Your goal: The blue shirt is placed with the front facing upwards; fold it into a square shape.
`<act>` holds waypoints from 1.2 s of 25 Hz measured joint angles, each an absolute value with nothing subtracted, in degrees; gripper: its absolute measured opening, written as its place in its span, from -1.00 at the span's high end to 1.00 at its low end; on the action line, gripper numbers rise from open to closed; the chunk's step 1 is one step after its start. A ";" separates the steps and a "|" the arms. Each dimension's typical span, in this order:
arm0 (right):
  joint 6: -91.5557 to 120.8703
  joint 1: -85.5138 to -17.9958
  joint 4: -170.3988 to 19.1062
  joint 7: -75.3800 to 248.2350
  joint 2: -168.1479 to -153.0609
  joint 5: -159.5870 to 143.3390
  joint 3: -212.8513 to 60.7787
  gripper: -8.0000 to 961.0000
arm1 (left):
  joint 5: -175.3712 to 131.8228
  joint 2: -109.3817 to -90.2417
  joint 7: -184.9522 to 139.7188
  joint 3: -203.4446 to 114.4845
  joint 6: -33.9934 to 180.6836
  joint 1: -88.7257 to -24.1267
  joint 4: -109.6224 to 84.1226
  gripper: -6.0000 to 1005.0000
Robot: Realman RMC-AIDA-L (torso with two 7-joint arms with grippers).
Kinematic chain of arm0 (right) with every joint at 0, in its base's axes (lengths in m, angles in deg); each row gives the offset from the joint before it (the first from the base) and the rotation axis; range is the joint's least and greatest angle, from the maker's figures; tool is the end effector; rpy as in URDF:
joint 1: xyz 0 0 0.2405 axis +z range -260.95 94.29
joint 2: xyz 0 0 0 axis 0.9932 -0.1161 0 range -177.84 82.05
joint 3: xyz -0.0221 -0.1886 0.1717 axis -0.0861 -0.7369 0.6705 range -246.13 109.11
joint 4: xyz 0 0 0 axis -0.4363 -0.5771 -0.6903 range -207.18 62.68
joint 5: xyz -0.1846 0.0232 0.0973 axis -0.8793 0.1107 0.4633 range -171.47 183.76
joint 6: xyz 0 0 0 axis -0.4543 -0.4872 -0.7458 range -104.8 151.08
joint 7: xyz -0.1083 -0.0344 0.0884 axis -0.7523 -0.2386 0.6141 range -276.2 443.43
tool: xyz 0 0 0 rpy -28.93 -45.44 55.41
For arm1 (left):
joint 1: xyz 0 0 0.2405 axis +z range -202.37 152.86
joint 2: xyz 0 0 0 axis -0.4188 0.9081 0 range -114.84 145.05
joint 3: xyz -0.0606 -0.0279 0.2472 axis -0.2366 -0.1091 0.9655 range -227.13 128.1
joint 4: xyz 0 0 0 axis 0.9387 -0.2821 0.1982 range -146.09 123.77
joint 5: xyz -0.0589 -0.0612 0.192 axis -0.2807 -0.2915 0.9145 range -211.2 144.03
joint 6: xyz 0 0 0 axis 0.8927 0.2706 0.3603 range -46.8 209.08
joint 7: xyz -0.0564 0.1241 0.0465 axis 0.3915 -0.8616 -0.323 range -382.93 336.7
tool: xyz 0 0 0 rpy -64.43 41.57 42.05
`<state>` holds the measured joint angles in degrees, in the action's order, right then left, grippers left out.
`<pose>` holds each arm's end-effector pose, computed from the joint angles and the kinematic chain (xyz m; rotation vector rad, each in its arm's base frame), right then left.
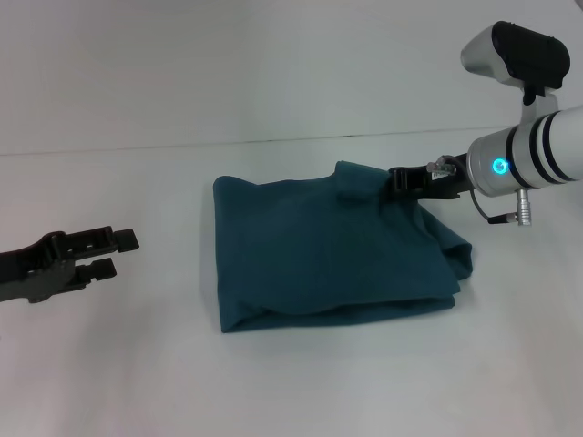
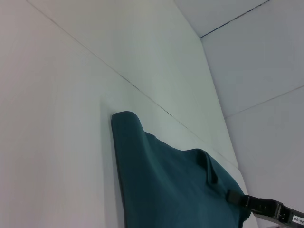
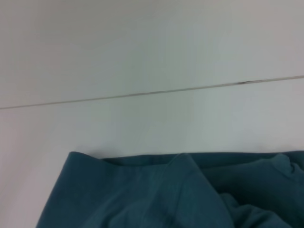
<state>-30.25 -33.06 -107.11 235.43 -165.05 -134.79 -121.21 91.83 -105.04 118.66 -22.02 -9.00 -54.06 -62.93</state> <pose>0.2204 0.4531 -0.0107 -2.0779 1.5164 0.1928 -0.2840 0.3386 0.0537 -2.0618 -1.9088 -0.7932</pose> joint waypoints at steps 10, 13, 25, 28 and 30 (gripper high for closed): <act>-29.77 -32.26 -105.59 236.62 -164.79 -137.35 -121.13 0.85 | 91.83 -105.04 118.69 -22.10 -9.04 -54.00 -62.92 -0.46; -29.21 -32.37 -105.57 237.42 -164.46 -137.41 -121.31 0.85 | 91.83 -105.09 118.68 -22.09 -9.04 -54.02 -62.93 -0.46; -26.66 -32.73 -107.29 243.44 -163.54 -142.77 -120.85 -0.04 | 91.83 -105.13 118.66 -22.09 -9.04 -53.94 -62.83 -0.46; -30.05 -34.03 -110.00 240.79 -163.54 -137.37 -120.53 -0.04 | 91.83 -105.13 118.65 -22.09 -9.04 -53.93 -62.83 -0.46; -32.58 -34.83 -111.13 239.08 -163.36 -133.42 -120.45 -0.04 | 91.83 -105.13 118.65 -22.09 -8.99 -53.93 -62.83 -0.46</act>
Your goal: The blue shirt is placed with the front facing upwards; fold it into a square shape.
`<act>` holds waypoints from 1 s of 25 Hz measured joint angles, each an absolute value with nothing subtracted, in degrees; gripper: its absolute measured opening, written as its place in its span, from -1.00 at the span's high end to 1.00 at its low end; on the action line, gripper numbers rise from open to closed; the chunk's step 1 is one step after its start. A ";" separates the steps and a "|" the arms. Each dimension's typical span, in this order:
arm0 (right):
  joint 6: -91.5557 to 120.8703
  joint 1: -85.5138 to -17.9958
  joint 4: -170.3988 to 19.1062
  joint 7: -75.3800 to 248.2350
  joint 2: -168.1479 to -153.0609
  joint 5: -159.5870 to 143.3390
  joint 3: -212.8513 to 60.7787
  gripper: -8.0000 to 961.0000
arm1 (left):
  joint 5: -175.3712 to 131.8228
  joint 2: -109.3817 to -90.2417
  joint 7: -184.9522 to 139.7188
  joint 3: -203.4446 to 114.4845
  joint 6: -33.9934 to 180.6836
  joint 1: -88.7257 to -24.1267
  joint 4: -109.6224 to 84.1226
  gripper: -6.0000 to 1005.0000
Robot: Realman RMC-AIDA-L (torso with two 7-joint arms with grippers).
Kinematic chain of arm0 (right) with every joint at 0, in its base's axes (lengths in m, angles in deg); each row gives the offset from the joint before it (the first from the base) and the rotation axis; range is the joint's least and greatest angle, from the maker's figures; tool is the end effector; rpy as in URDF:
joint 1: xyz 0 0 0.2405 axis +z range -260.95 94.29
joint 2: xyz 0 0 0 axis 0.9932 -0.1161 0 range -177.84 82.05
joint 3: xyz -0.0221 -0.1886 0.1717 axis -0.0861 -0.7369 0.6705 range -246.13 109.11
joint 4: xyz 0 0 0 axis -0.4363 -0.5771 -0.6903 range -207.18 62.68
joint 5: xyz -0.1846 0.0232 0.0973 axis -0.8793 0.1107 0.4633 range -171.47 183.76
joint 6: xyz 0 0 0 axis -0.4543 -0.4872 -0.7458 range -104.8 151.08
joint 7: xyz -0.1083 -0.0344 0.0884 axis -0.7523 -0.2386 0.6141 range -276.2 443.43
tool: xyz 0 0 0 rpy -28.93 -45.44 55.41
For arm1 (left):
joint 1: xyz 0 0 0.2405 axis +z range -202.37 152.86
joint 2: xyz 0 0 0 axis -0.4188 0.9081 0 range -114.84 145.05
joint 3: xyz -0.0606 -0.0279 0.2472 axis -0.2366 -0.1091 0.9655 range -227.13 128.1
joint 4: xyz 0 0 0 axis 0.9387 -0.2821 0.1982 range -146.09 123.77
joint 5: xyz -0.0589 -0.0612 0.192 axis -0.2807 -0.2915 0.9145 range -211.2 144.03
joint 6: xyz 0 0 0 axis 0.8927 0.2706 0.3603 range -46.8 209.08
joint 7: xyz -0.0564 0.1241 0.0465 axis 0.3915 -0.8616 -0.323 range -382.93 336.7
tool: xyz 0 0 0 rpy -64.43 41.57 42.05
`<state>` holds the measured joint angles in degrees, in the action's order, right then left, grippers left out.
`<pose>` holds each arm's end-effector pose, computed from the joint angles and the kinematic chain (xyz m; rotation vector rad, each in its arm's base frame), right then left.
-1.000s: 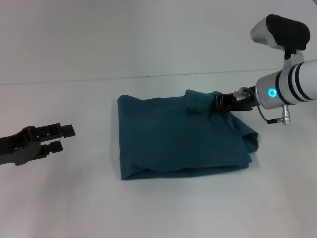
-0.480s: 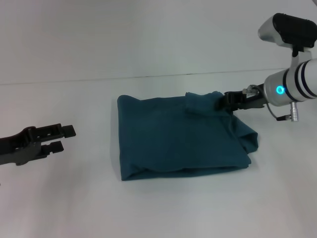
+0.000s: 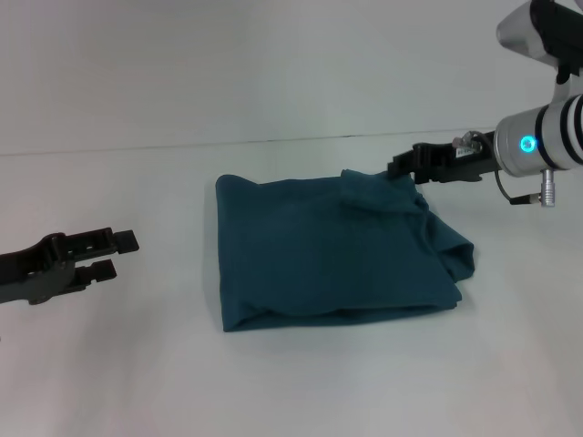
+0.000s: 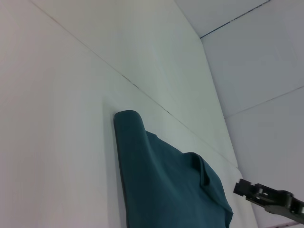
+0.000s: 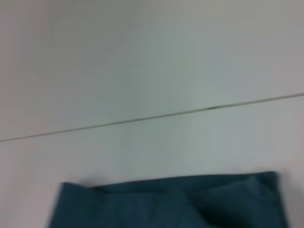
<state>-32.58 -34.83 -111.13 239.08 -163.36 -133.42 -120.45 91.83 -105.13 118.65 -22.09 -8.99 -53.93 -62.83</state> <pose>0.2233 0.4575 0.0161 -2.0067 1.5645 0.2657 -0.2847 0.3377 0.0529 -2.0583 -1.9140 -0.7952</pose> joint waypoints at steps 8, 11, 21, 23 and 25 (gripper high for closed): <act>-37.91 -34.14 -107.31 235.85 -163.41 -128.33 -120.93 -0.04 | 90.54 -105.13 118.65 -22.19 -8.53 -53.65 -62.84 -0.46; -36.07 -32.85 -103.64 234.34 -163.97 -128.59 -121.16 -0.04 | 90.42 -105.13 118.65 -22.18 -8.48 -53.65 -62.84 -0.46; -19.77 -32.81 -102.48 234.39 -165.80 -132.16 -122.45 -0.04 | 89.76 -105.18 118.69 -22.18 -8.51 -53.58 -62.47 -0.46; -17.29 -32.82 -102.40 234.58 -165.56 -132.22 -122.31 -0.04 | 89.75 -105.14 118.73 -22.18 -8.51 -53.58 -62.42 -0.46; -15.89 -33.02 -102.39 235.33 -165.08 -132.21 -122.09 -0.04 | 89.73 -105.10 118.77 -22.19 -8.51 -53.59 -62.41 -0.46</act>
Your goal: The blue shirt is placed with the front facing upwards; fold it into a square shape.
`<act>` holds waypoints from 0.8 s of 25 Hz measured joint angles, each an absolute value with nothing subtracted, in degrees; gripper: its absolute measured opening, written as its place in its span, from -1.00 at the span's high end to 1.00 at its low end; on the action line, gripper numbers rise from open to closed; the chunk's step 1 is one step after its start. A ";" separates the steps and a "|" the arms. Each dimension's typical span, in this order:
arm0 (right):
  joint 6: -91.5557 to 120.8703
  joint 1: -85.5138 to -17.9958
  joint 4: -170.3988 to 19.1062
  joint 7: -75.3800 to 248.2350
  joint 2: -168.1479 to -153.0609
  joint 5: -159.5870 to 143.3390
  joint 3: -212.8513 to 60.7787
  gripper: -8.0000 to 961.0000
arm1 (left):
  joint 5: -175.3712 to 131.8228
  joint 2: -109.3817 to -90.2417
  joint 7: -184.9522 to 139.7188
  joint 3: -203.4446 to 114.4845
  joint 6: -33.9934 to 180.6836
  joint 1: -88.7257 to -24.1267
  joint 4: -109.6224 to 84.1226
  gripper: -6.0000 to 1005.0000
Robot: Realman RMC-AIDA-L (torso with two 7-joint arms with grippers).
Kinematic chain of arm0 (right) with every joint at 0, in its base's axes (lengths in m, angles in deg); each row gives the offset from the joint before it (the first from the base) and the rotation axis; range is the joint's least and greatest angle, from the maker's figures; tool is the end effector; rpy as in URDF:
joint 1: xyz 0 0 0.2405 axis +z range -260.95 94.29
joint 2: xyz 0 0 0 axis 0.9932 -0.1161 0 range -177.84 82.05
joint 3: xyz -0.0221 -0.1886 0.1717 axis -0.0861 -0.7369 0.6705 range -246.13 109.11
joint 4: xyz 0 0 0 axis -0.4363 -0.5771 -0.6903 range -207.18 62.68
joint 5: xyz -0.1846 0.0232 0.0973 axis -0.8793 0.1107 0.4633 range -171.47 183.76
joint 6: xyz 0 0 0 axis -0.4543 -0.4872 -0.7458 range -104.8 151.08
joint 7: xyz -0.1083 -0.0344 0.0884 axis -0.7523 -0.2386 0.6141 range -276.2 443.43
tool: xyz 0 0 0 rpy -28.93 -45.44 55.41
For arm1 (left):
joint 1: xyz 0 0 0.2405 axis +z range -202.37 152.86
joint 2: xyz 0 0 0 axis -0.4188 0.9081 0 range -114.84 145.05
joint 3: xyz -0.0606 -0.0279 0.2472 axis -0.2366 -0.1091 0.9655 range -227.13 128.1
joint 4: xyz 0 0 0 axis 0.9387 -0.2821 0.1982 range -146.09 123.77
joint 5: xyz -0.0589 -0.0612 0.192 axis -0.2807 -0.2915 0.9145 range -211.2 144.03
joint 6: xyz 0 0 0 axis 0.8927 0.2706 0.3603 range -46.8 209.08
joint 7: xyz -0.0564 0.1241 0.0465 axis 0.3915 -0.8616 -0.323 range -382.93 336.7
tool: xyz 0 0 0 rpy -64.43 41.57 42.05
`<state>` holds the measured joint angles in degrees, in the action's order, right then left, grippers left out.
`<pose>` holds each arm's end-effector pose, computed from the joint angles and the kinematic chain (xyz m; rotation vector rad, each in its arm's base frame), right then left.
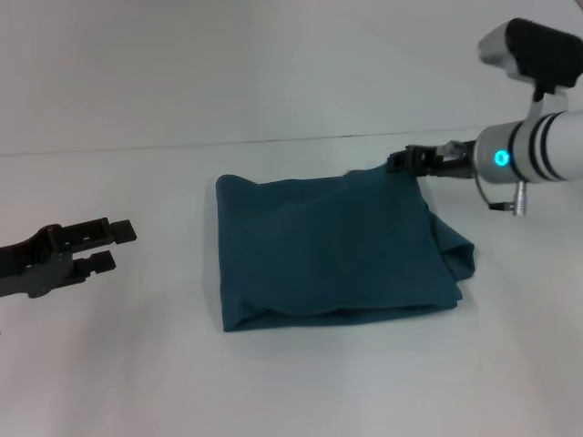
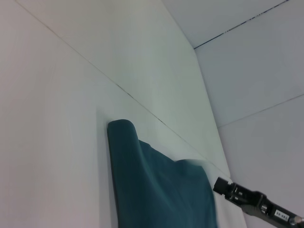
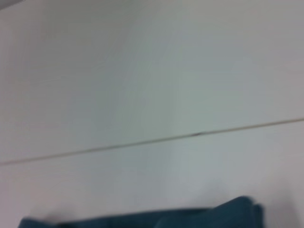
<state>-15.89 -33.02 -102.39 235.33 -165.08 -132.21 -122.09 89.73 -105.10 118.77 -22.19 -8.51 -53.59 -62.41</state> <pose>0.2352 0.4692 -0.0079 -1.9039 1.4600 0.2917 -0.2841 0.3387 0.0548 -2.0376 -1.9143 -0.8491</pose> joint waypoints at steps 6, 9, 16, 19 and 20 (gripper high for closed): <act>-21.83 -34.88 -107.55 236.98 -163.50 -131.67 -121.34 -0.04 | 89.72 -105.01 118.80 -22.18 -8.51 -53.92 -62.30 -0.46; -28.99 -35.80 -110.96 237.24 -162.66 -131.49 -118.53 -0.04 | 89.72 -104.91 118.81 -22.18 -8.52 -53.93 -62.30 -0.46; -46.84 -39.52 -116.77 231.31 -160.20 -122.70 -114.28 -0.04 | 89.72 -104.41 117.02 -22.19 -9.63 -54.11 -62.77 -0.46; -53.76 -41.99 -116.63 223.76 -159.27 -114.82 -112.51 -0.05 | 89.71 -104.18 114.61 -22.24 -10.93 -54.21 -62.89 -0.47; -55.54 -42.79 -116.63 221.50 -159.16 -112.75 -112.09 -0.05 | 89.71 -104.15 113.96 -22.28 -11.32 -54.21 -62.92 -0.47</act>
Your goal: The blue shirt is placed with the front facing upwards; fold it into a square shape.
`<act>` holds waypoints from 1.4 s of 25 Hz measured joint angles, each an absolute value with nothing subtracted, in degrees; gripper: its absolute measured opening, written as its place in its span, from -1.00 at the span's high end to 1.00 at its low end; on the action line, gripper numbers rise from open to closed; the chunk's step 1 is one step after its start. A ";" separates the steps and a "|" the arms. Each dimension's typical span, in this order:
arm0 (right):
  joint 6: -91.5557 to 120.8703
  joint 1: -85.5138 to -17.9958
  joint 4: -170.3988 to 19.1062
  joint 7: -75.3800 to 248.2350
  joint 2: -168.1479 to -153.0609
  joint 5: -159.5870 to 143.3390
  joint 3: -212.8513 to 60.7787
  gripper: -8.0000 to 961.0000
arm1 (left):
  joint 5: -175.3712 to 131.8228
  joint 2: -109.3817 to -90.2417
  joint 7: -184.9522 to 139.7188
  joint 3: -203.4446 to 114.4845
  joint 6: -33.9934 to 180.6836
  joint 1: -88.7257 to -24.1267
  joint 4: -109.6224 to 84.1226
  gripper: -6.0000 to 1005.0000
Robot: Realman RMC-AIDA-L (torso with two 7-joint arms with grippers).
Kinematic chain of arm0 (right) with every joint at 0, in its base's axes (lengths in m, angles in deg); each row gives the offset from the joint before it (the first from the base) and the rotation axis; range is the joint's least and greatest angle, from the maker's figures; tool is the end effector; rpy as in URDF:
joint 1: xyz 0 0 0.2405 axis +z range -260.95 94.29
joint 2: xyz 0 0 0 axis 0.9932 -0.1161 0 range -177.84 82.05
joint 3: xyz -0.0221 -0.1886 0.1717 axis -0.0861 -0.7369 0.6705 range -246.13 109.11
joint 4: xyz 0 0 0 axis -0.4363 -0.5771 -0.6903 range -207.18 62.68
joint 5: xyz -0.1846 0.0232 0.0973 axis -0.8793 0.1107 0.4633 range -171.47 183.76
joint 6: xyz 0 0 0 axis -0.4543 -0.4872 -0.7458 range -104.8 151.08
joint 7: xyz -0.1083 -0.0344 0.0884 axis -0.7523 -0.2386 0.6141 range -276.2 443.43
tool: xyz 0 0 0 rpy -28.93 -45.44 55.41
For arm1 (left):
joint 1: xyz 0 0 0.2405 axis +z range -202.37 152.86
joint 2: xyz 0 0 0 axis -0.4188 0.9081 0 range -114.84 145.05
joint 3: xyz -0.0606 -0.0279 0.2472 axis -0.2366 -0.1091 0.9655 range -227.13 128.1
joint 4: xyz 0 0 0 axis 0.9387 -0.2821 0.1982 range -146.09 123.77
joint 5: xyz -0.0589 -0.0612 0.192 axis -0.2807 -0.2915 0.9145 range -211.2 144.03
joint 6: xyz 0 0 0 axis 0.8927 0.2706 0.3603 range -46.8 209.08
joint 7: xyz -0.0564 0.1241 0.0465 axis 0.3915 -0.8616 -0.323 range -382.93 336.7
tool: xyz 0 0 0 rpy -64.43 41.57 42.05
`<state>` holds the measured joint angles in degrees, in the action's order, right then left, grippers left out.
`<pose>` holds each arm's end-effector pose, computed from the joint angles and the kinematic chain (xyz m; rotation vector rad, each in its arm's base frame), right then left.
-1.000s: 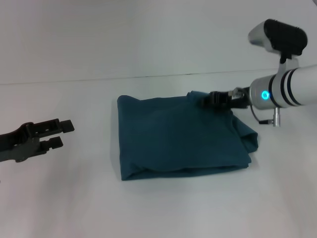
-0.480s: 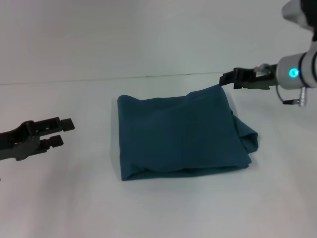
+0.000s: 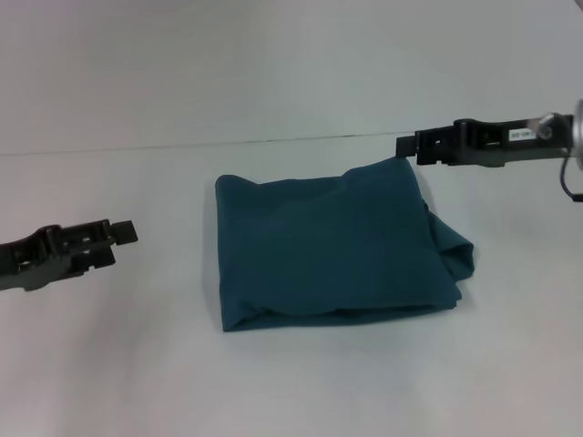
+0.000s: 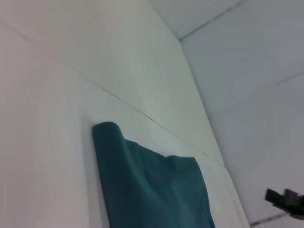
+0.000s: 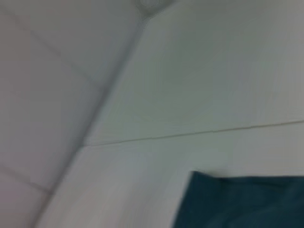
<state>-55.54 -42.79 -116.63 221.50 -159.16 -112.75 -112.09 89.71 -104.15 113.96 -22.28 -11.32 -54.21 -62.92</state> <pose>0.2247 0.4169 0.0687 -2.2966 1.5378 0.6227 -0.2785 0.3385 0.0617 -2.1566 -1.7968 -0.8227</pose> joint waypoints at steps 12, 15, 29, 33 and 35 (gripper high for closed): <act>-67.95 -54.26 -116.98 197.88 -161.16 -107.04 -107.87 -0.87 | 89.30 -104.81 106.26 -22.25 -12.16 -54.11 -62.33 -0.47; -67.34 -58.02 -117.32 194.71 -162.54 -106.99 -104.81 -0.89 | 88.46 -105.23 105.98 -21.81 -10.25 -54.24 -61.90 -0.47; -64.85 -64.64 -116.49 192.67 -163.63 -107.05 -97.11 -0.93 | 89.48 -106.83 108.75 -4.19 8.59 -58.61 -54.22 -0.47; -64.90 -64.70 -116.15 192.59 -163.64 -107.02 -96.02 -0.93 | 89.56 -107.29 111.15 -0.47 13.17 -60.08 -53.67 -0.47; -64.92 -64.70 -116.16 192.58 -163.65 -107.00 -95.54 -0.93 | 89.57 -107.19 111.85 1.51 15.11 -60.86 -52.80 -0.47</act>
<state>-64.92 -64.70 -116.16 192.58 -163.65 -107.00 -95.54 89.57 -107.19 111.85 1.51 15.11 -60.86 -52.80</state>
